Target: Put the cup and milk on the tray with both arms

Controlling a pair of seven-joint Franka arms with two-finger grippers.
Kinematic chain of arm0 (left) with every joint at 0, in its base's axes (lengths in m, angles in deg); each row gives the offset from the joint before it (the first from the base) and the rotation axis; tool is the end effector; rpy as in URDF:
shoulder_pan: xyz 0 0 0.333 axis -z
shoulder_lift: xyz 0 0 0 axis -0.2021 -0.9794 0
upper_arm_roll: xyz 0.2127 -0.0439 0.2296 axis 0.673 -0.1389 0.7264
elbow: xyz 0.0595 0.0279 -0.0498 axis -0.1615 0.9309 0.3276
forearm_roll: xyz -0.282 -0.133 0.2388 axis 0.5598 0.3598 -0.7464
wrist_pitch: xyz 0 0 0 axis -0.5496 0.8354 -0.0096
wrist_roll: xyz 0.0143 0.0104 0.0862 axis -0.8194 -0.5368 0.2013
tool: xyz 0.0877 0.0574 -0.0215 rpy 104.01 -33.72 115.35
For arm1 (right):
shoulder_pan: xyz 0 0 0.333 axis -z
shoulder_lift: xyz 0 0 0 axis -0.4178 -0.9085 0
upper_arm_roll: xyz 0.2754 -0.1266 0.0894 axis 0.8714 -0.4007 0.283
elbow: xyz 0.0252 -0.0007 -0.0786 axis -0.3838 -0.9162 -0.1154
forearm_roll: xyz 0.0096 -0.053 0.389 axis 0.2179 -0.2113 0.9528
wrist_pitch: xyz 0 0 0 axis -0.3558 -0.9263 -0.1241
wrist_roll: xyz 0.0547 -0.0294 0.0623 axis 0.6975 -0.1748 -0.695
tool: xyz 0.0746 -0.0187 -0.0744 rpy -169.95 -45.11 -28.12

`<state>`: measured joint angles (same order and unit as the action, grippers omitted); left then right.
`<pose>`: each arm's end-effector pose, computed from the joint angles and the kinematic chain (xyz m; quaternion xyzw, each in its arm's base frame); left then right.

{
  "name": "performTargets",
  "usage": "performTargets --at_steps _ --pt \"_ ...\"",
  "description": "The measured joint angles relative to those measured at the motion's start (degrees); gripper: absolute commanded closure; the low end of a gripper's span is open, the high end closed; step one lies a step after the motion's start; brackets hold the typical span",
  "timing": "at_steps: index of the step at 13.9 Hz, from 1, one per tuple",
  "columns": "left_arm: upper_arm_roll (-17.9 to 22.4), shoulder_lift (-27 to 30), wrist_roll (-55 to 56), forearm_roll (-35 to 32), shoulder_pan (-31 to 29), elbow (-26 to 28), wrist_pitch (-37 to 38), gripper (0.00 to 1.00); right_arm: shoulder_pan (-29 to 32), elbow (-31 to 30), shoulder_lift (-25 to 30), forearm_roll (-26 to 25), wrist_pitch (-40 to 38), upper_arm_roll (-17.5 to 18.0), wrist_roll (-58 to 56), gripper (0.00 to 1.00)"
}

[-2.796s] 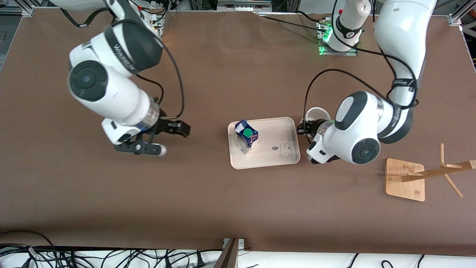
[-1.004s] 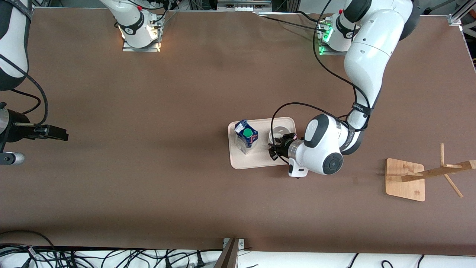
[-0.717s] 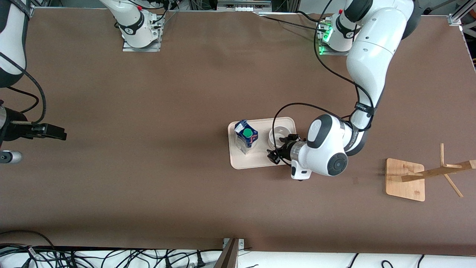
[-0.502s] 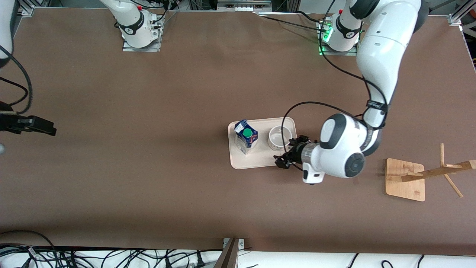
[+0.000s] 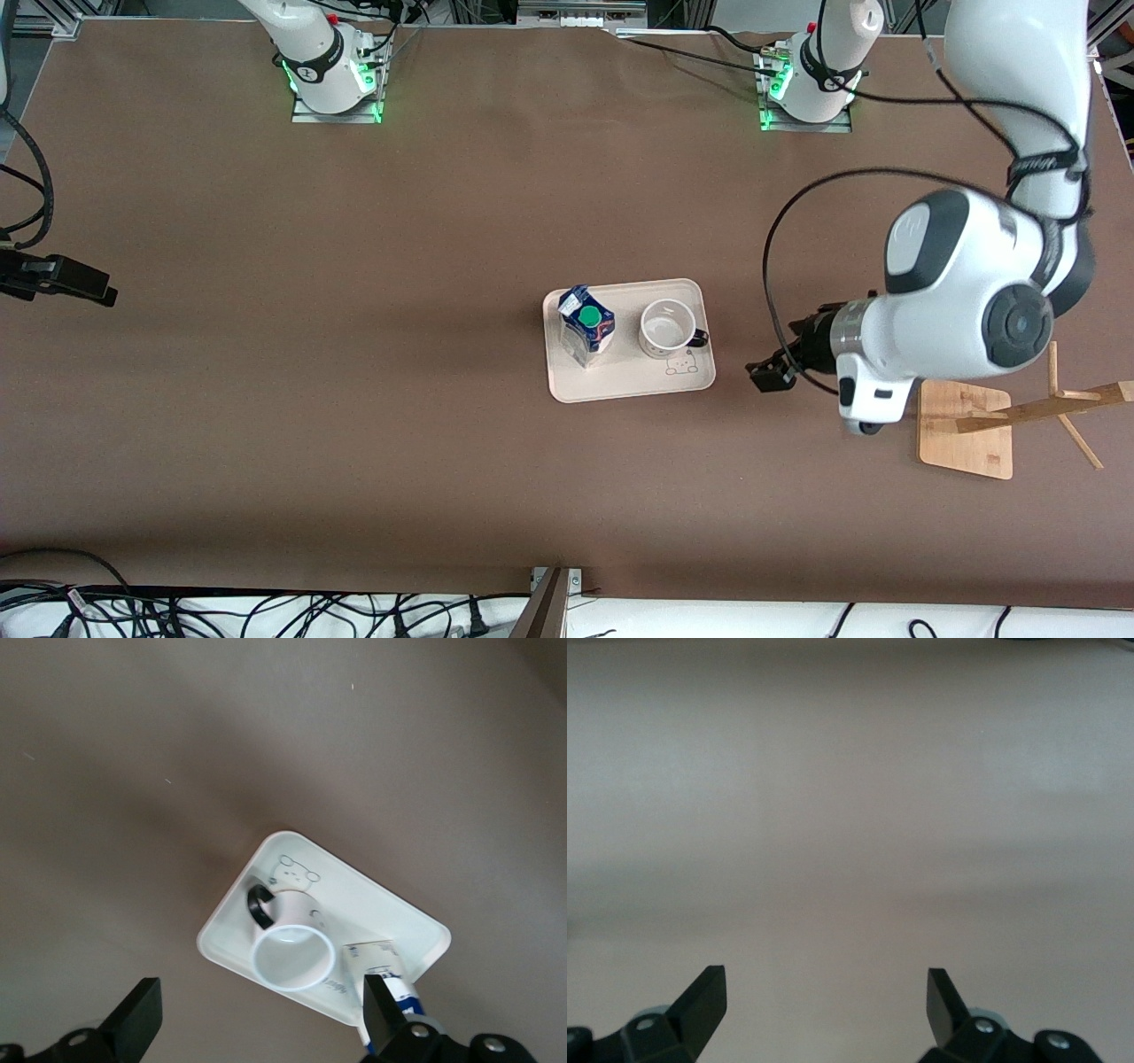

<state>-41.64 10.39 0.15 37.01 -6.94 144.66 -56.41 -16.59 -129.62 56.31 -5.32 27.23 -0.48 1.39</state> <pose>0.6810 -0.1890 0.4596 0.9327 0.3357 -0.1148 0.0654 0.6412 -0.0372 0.5866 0.9995 -0.0289 -0.0066 0.0143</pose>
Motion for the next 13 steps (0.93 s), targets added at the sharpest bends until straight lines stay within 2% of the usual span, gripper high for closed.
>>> performTargets --at_steps 4,8,13 --pt "0.3 7.5 -5.9 -3.7 0.7 0.1 7.2 0.0 -0.2 -4.1 3.9 0.0 0.0 1.6 -1.6 0.0" --pt "1.0 13.9 -15.8 -3.8 -2.1 0.5 13.2 0.0 -0.5 -4.6 4.4 0.0 0.0 2.0 -1.7 0.0" --pt "1.7 21.6 -28.6 -3.9 -4.5 6.3 14.9 0.0 -0.6 -4.7 4.4 0.0 0.1 2.0 -2.0 0.0"
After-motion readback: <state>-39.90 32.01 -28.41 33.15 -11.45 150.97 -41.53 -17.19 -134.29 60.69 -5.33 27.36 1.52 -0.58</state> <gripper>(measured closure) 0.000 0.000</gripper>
